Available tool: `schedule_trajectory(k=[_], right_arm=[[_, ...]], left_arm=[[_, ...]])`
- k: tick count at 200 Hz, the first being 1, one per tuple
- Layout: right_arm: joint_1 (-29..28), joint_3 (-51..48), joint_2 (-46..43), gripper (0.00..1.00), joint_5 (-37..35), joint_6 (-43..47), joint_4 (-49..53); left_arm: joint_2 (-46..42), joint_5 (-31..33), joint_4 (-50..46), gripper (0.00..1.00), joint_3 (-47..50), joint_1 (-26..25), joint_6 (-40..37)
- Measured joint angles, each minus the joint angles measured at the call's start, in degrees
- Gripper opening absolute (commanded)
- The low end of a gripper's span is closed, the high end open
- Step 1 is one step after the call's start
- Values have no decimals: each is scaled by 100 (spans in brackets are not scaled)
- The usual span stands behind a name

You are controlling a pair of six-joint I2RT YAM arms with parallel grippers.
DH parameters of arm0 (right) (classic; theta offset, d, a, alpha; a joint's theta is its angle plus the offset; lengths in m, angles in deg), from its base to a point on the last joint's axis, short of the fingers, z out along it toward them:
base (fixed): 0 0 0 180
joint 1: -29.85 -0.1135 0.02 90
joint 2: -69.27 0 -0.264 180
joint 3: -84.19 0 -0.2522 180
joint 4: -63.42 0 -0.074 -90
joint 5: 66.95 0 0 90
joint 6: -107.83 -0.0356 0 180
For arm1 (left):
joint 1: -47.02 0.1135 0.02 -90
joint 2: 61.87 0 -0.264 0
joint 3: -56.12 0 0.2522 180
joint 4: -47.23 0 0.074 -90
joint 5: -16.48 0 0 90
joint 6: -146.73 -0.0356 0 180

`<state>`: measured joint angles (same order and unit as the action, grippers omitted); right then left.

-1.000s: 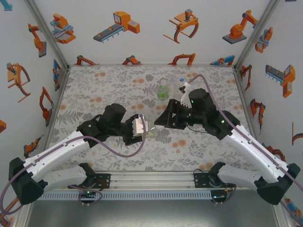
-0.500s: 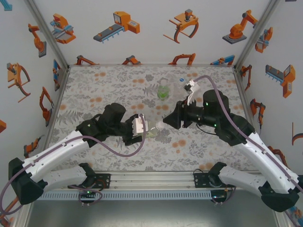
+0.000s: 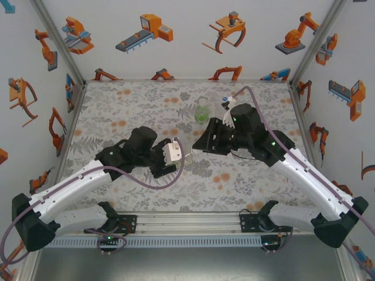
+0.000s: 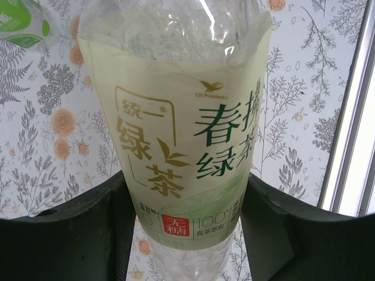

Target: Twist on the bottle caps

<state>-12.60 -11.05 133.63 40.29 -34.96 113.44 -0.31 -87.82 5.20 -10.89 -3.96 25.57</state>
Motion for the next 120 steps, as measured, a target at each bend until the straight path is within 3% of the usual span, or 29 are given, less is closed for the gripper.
schedule_trajectory(k=[120], right_arm=[[94, 0, 273, 43, 151, -575, 83]], left_arm=[[42, 37, -7, 0, -26, 0, 0]])
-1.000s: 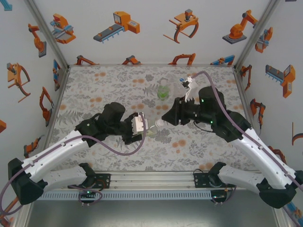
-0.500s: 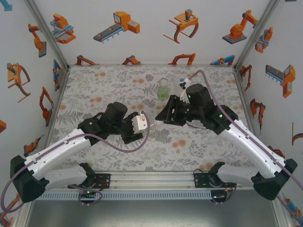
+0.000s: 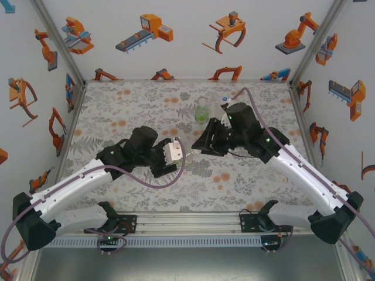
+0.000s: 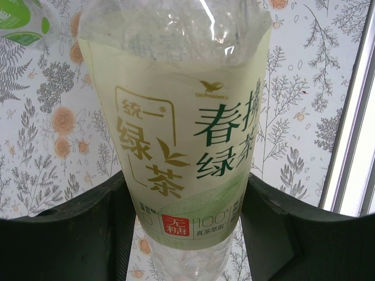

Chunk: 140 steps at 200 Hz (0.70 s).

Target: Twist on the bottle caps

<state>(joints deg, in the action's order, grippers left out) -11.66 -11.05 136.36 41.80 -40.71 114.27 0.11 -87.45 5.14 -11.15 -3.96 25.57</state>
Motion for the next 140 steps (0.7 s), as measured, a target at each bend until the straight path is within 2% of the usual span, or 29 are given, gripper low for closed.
schedule_trajectory(k=[103, 110, 121, 140], right_arm=[[35, 68, 116, 9, 127, 157, 131], [35, 83, 116, 8, 133, 236, 129], [37, 98, 105, 0, 166, 450, 105], [46, 57, -9, 0, 341, 1058, -85]], left_arm=[[-2, -17, -83, 0, -15, 0, 0], [-2, -26, -81, 0, -22, 0, 0], [0, -48, -85, 0, -37, 0, 0], [-7, -157, -57, 0, -50, 0, -4]])
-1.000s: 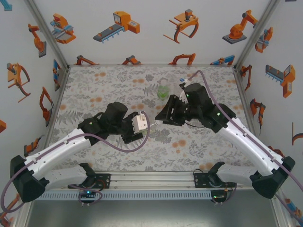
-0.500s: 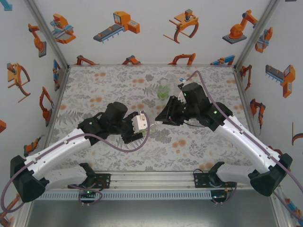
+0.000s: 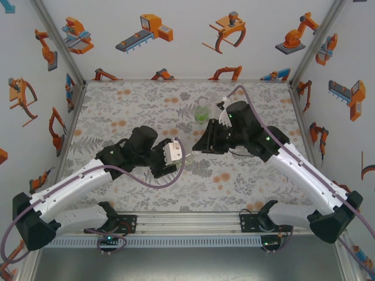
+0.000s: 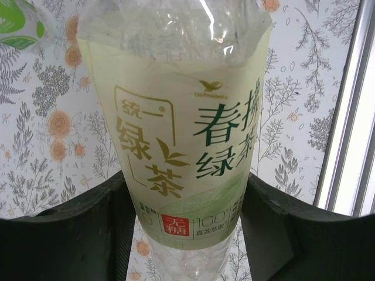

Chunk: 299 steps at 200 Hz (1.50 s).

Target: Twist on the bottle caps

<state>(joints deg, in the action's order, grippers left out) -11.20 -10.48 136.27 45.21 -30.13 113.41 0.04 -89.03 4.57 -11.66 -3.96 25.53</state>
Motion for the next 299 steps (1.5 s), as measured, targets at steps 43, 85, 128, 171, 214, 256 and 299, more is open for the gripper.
schedule_trajectory(k=[43, 85, 128, 171, 214, 256, 299], right_arm=[[2, -262, -638, 0, 603, 1982, -511], [0, -260, -931, 0, 1633, 4511, -597], [0, -37, -1080, 0, 2428, 6789, -168], [0, -87, -1261, 0, 2994, 7914, -74], [-7, -315, -1294, 0, 3222, 8115, -140], [-116, -492, -1307, 0, 3154, 8050, -476], [-186, -511, -1300, 0, 3045, 7930, -614]], left_arm=[[-98, -531, 181, 0, -50, -7, -63], [-210, -1106, 210, 0, -63, -11, -146], [-286, -1569, 98, 0, -63, -9, -190], [-295, -2000, 55, 0, -66, -9, -223], [-293, -2100, -13, 0, -74, -11, -232], [-284, -2122, -136, 0, -74, -11, -258], [-225, -2144, -162, 0, -109, -11, -271]])
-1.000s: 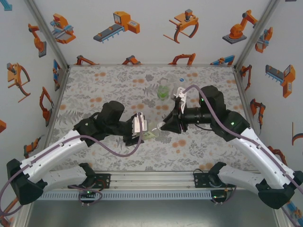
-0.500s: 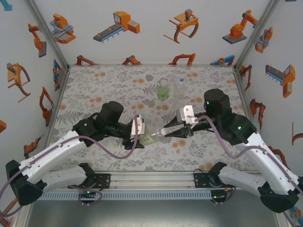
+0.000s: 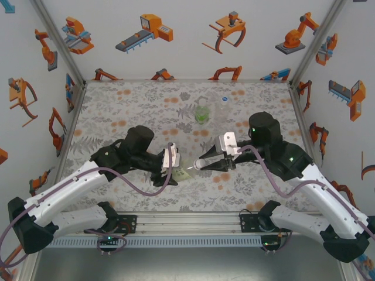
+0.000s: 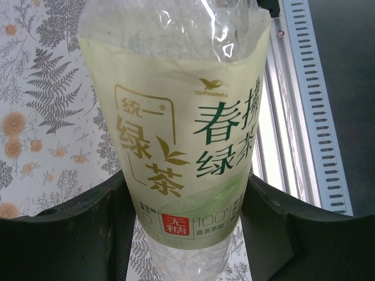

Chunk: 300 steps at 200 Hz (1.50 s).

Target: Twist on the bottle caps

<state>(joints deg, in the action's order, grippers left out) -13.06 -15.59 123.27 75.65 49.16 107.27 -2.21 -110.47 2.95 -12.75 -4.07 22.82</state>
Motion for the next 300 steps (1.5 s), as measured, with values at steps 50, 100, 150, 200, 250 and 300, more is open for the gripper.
schedule_trajectory(k=[50, 100, 150, 200, 250, 300], right_arm=[[-33, 7, 101, 0, 190, 42, 31], [-260, 267, 337, 0, 201, 577, 597], [-407, -297, 0, 0, -284, -520, -197], [-487, -1816, -911, 0, -1834, -3233, -2273], [-501, -1537, -629, 0, -3580, -6148, -2072], [-474, -887, 55, 0, -4688, -8922, -938]], left_arm=[[7, -24, -122, 0, -7, -26, -44], [68, -190, -382, 0, -9, -48, -136], [42, -24, -444, 0, 33, -63, -133], [-105, 527, 267, 0, 417, -61, 188], [153, 1141, 807, 0, 367, -24, 380], [533, 1676, 863, 0, 184, -59, 361]])
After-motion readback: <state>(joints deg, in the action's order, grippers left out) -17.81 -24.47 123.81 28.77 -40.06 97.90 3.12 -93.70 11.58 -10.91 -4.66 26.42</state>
